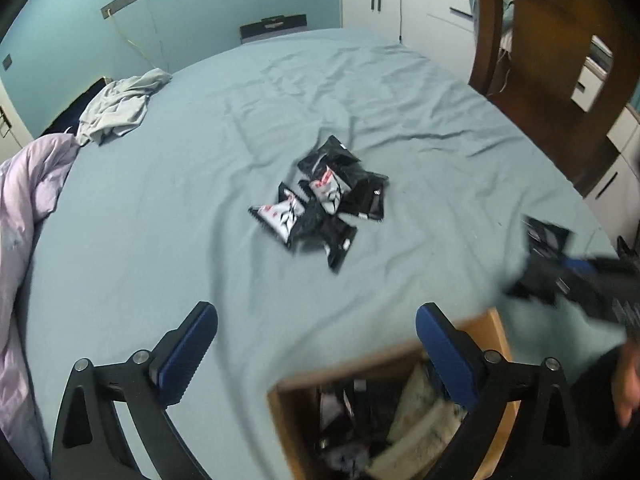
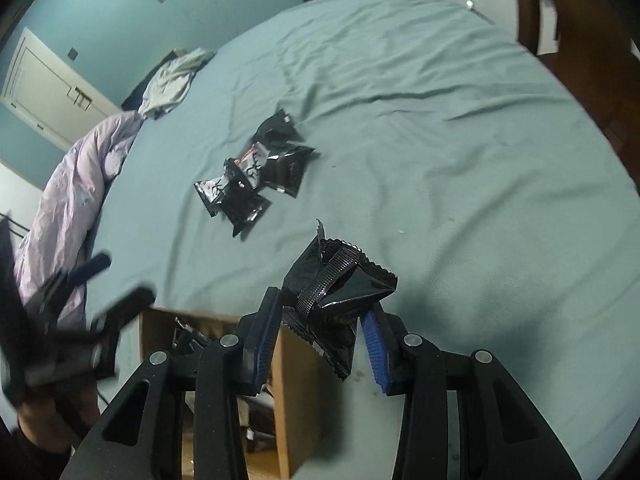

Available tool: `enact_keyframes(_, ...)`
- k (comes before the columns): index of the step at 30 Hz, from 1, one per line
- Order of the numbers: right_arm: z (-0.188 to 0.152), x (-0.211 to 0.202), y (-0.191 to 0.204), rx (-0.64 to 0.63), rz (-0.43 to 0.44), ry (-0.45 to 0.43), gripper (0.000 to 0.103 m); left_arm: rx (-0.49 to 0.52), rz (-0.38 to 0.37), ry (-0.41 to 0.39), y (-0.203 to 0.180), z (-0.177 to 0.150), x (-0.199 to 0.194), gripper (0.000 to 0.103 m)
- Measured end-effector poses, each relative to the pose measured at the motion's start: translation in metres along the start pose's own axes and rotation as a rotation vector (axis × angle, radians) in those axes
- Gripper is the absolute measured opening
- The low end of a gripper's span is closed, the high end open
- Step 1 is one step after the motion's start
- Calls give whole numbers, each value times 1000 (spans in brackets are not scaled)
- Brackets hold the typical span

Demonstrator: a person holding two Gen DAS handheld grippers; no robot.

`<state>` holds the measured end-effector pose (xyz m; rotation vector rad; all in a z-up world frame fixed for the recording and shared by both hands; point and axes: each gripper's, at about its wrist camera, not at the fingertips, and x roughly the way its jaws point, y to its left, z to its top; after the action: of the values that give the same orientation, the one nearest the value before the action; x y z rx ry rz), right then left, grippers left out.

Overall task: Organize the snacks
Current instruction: 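Grasp another black packet with the left tool while the right tool holds its packet, then carry the black packet into the box with the left tool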

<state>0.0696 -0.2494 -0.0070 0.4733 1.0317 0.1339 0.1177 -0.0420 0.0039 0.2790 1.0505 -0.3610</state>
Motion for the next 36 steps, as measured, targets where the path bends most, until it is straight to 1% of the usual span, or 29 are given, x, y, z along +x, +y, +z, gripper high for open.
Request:
enact_keyframes(2, -8, -11, -1, 7, -17, -32, 38, 13, 5, 41, -5, 14, 20, 102)
enact_keyframes(4, -13, -15, -3, 19, -24, -42, 38, 27, 13, 87, -10, 26, 42, 102)
enact_keyframes(6, -12, -9, -4, 23, -22, -27, 38, 25, 30, 121, -13, 36, 62, 102)
enact_keyframes(9, -5, 5, -9, 39, -36, -3, 38, -1, -3, 178, -16, 50, 93, 98)
enact_keyframes(11, 0, 16, -11, 45, -51, 15, 38, -44, -20, 220, -15, 59, 112, 98)
enact_keyframes(13, 4, 24, -14, 65, -44, 31, 38, -103, -47, 264, -11, 66, 128, 97)
enact_keyframes(15, 8, 31, -17, 81, -36, 41, 38, -195, -90, 308, -3, 70, 144, 95)
enact_keyframes(16, 9, 33, -18, 86, -36, 44, 38, -243, -110, 322, 2, 71, 150, 92)
enact_keyframes(17, 9, 35, -19, 88, -38, 47, 38, -277, -119, 331, 6, 71, 153, 83)
enact_keyframes(18, 10, 36, -19, 89, -38, 51, 38, -315, -120, 340, 11, 69, 157, 69)
enact_keyframes(19, 10, 39, -20, 92, -34, 60, 38, -338, -127, 342, 14, 67, 158, 68)
enact_keyframes(20, 10, 41, -21, 96, -29, 64, 38, -368, -139, 325, 18, 65, 156, 64)
enact_keyframes(21, 10, 41, -22, 100, -27, 67, 38, -379, -138, 315, 20, 63, 154, 57)
enact_keyframes(23, 11, 41, -23, 104, -24, 64, 38, -386, -137, 307, 23, 58, 146, 50)
enact_keyframes(26, 13, 39, -23, 113, -10, 47, 38, -368, -111, 282, 24, 49, 126, 49)
enact_keyframes(29, 10, 34, -22, 111, -7, 19, 38, -323, -90, 238, 22, 40, 94, 49)
enact_keyframes(34, 4, 21, -15, 91, -14, -34, 38, -278, -108, 150, 25, 19, 25, 49)
enact_keyframes(36, 1, 17, -13, 89, -3, -43, 38, -253, -112, 125, 28, 11, 1, 49)
